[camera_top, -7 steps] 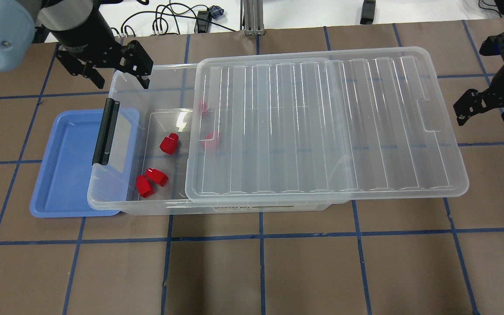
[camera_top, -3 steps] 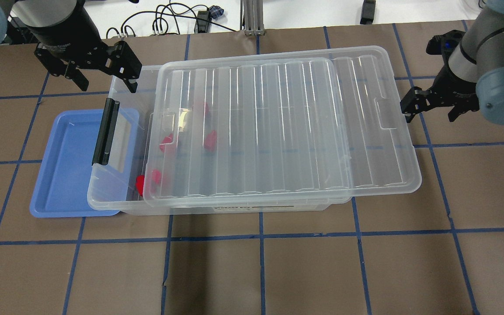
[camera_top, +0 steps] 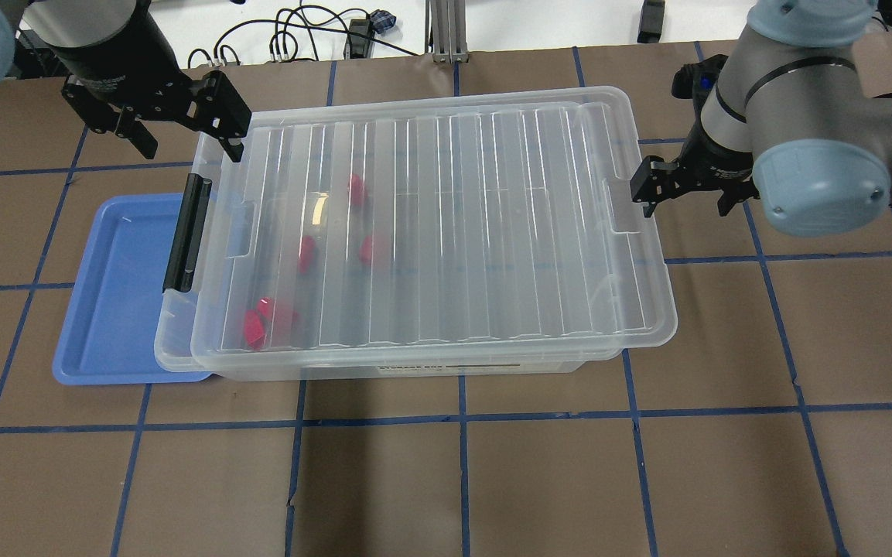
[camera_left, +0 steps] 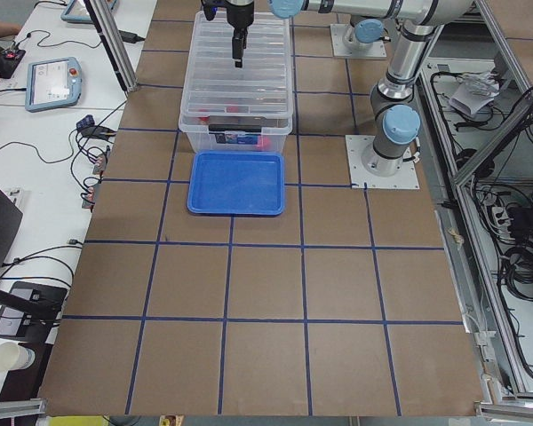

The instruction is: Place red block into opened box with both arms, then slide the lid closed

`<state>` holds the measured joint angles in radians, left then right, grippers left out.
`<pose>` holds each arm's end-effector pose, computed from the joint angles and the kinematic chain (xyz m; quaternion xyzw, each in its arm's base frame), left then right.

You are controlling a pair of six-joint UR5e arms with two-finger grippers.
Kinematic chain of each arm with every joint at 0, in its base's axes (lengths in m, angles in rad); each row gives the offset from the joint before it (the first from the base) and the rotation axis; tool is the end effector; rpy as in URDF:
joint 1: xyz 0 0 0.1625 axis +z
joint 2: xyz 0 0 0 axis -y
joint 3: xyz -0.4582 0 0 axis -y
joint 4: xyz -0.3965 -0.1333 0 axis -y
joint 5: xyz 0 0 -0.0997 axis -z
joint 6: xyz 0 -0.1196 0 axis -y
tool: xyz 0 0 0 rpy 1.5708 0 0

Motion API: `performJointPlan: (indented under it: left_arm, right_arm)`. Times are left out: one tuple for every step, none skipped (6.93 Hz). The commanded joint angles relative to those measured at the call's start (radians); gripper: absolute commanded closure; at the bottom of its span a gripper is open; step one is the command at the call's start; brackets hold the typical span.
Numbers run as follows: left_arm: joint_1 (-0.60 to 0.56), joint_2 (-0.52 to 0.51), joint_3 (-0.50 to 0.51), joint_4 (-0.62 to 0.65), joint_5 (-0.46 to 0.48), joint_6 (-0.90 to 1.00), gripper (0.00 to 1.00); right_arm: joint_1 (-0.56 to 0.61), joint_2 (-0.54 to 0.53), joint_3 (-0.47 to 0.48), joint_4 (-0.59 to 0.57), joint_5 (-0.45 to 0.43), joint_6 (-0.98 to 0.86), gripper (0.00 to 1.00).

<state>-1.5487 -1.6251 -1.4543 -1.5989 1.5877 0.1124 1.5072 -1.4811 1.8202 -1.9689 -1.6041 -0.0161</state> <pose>-0.1197 -0.5271 0.5286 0.0450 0.9988 -0.0164 0.0096 0.0959 -0.5287 0.3735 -0.0242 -0.9991 0.0288 0.0178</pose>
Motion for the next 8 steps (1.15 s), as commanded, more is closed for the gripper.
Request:
performJointPlan:
  left_arm:
    - [0.002, 0.001, 0.002, 0.002, 0.0, 0.0, 0.0]
    - [0.002, 0.002, 0.0, 0.002, 0.0, 0.001, 0.0]
    - [0.004, 0.001, 0.003, 0.002, 0.0, 0.0, 0.0]
    - [0.002, 0.002, 0.002, 0.002, 0.0, 0.001, 0.0]
    - [0.005, 0.002, 0.002, 0.002, -0.002, 0.001, 0.0]
    - [0.004, 0.004, 0.002, 0.002, 0.0, 0.0, 0.0]
    - [0.004, 0.004, 0.002, 0.002, 0.0, 0.001, 0.0]
    - [0.002, 0.004, 0.003, 0.002, 0.001, 0.001, 0.0]
  right_arm:
    - [0.015, 0.001, -0.053, -0.002, -0.008, 0.008, 0.0]
    - [0.021, -0.01, -0.152, 0.095, -0.005, 0.016, 0.0]
    - [0.039, -0.028, -0.256, 0.23, 0.007, 0.027, 0.0]
    - [0.08, -0.034, -0.336, 0.327, 0.009, 0.091, 0.0]
    - [0.125, -0.021, -0.36, 0.332, 0.012, 0.155, 0.0]
    - [0.131, -0.022, -0.352, 0.335, 0.006, 0.156, 0.0]
    - [0.131, -0.024, -0.351, 0.334, 0.003, 0.157, 0.0]
    - [0.131, -0.025, -0.351, 0.335, 0.0, 0.157, 0.0]
